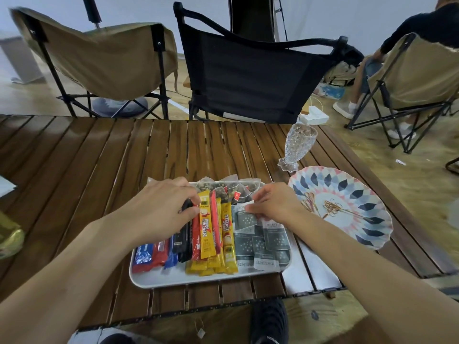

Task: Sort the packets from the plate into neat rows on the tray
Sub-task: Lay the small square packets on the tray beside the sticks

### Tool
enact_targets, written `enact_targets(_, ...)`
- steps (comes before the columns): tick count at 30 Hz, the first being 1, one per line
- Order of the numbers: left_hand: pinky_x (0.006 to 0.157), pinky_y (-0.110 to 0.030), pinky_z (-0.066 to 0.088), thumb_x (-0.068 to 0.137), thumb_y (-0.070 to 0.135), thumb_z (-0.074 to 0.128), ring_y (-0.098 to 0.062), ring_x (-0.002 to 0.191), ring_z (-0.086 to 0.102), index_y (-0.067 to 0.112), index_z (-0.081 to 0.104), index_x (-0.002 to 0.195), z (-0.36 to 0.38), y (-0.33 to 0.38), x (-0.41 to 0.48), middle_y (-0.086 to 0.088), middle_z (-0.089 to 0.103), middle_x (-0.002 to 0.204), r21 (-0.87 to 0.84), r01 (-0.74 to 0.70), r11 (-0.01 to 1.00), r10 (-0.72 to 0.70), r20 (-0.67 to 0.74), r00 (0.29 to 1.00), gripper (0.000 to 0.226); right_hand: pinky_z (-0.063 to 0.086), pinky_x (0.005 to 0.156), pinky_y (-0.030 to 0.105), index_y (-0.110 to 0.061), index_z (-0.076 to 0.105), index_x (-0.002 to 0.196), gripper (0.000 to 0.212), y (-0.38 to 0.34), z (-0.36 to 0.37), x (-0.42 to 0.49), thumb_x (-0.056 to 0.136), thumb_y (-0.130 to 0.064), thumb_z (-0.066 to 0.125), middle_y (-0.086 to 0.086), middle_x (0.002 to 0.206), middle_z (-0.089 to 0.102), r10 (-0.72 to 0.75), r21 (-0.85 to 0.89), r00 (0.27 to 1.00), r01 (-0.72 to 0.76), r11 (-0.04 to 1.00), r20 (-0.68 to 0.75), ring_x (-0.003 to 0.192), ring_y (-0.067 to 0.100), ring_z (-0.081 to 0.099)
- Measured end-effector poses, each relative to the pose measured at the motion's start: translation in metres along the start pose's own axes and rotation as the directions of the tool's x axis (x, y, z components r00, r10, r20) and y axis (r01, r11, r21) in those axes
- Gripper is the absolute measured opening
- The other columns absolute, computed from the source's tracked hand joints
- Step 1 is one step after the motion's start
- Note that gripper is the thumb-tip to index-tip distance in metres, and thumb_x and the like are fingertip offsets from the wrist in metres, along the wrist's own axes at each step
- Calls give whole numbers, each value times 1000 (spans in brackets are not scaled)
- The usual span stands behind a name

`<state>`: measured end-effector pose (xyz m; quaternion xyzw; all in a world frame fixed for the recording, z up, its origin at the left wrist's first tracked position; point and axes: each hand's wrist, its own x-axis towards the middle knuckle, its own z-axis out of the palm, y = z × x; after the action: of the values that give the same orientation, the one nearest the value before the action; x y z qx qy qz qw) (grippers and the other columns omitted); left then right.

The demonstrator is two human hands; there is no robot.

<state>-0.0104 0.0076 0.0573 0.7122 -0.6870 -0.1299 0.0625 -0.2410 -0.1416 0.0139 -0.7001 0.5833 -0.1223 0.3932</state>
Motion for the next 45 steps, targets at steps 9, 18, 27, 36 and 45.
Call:
enact_targets(9,109,-38,49,103,54,53,-7,123,55,37,62,133,-1,1,-1,13,54,141,-27,0,1000,0,18,1000,36,63,62,24,-20,67,96,36,-6,19,5,74,-35,92,-4,76,76,-100,-129,992,89,988,-80,61,3,73)
enact_targets(18,114,-43,44,103,53,52,-7,124,55,38,62,133,-2,2,-3,13,54,141,-9,1,1000,0,10,1000,35,47,60,10,-28,75,83,9,3,8,-4,84,-30,83,-13,79,71,-225,-381,973,230,896,60,71,0,65)
enact_targets(27,104,-35,52,102,54,53,-5,120,56,38,62,132,-1,5,0,14,54,138,-8,-3,1000,3,28,1000,36,61,81,30,-27,81,94,8,1,4,-2,91,-32,74,-11,89,75,-347,-426,932,357,831,104,80,5,69)
enact_targets(36,111,-35,45,102,55,53,-3,114,56,39,62,132,-1,15,6,16,55,132,-2,-2,1000,2,26,1000,35,45,83,25,-20,78,103,13,72,-115,12,91,-20,73,-2,101,76,-120,-463,967,2,886,-224,91,14,66)
enact_targets(45,111,-36,46,104,51,54,-4,120,54,38,61,133,0,23,10,16,53,139,-1,-8,1000,8,30,1000,33,45,85,28,-32,73,80,17,129,-149,3,79,-28,89,-2,101,73,160,-387,947,-263,884,-278,99,20,62)
